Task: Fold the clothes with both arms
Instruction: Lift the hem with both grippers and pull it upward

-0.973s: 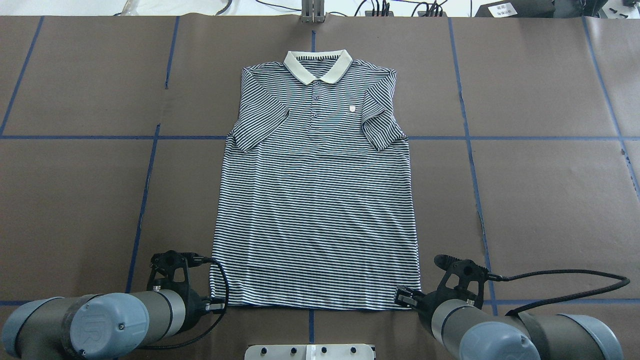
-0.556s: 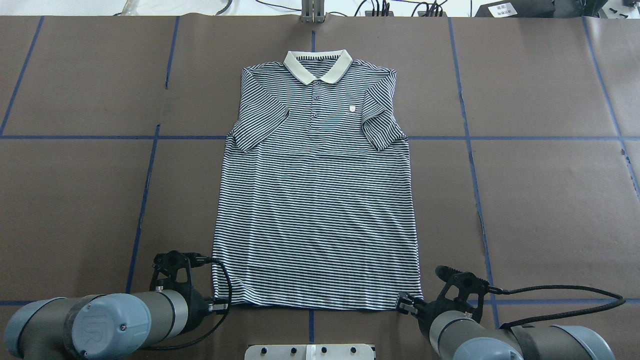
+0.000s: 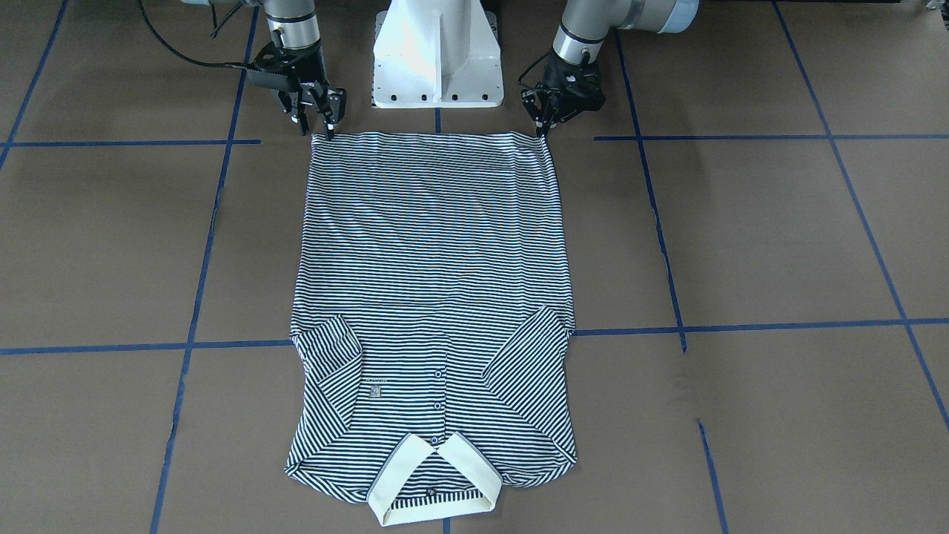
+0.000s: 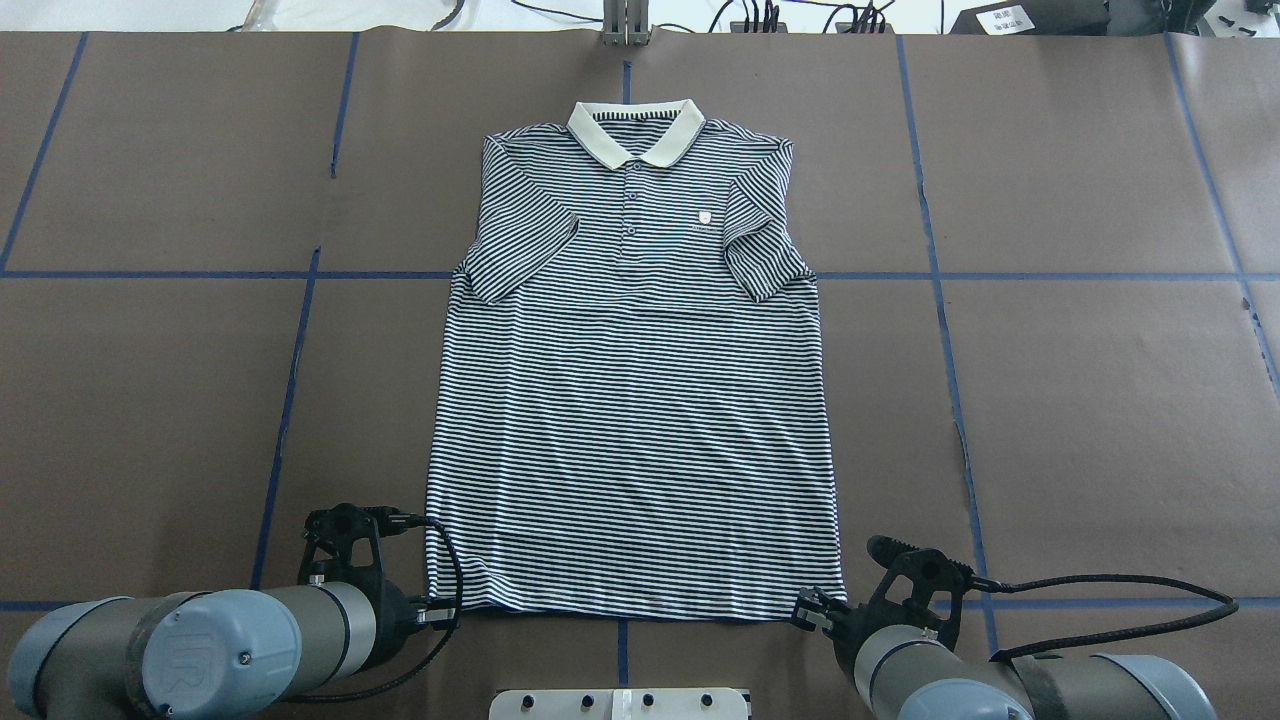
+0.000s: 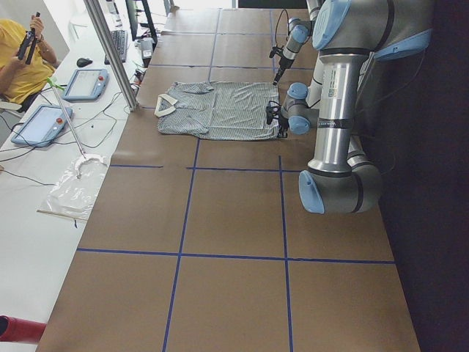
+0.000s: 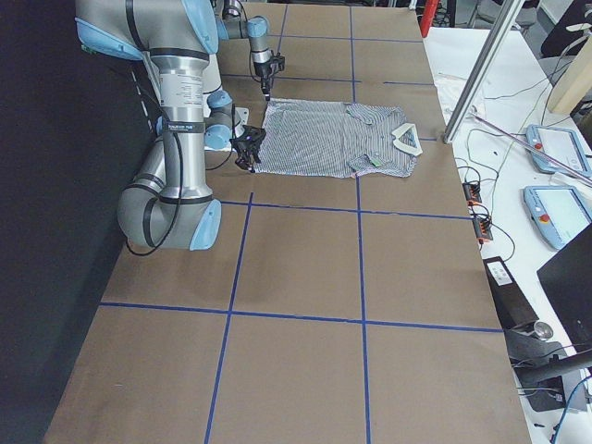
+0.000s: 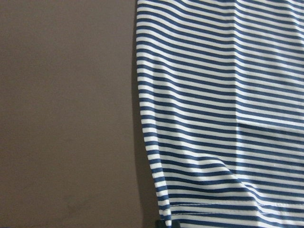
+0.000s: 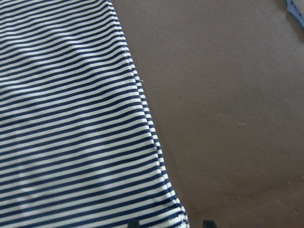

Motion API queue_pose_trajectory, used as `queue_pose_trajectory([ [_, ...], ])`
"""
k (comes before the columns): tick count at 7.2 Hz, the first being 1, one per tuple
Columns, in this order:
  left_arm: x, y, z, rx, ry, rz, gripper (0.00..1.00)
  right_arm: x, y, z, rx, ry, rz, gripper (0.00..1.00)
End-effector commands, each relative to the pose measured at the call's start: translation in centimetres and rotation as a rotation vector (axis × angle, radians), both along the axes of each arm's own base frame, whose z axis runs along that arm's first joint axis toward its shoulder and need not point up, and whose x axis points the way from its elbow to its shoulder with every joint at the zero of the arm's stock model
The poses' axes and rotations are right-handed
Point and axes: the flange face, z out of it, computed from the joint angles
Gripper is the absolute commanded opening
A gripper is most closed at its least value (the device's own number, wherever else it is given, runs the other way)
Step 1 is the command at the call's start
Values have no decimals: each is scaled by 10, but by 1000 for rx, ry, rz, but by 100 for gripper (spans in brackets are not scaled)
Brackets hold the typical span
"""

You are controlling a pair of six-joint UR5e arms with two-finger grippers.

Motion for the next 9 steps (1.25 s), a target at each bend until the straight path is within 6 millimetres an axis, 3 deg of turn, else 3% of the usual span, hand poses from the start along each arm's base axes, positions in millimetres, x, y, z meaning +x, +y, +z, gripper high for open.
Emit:
queue_pose_trajectory([
  [1, 0, 1, -1, -3, 2, -2, 0, -2, 1, 2, 1, 4, -2, 51],
  [4, -1, 1, -1, -3, 4, -2, 0, -7, 2, 7, 2, 13, -2, 47],
  [6, -1, 1, -2, -3, 5, -2, 0, -10, -1, -4, 1, -7, 5, 0],
  [9, 2, 2, -8, -2, 17, 3, 0, -2, -17, -4, 29, 27, 35, 0],
])
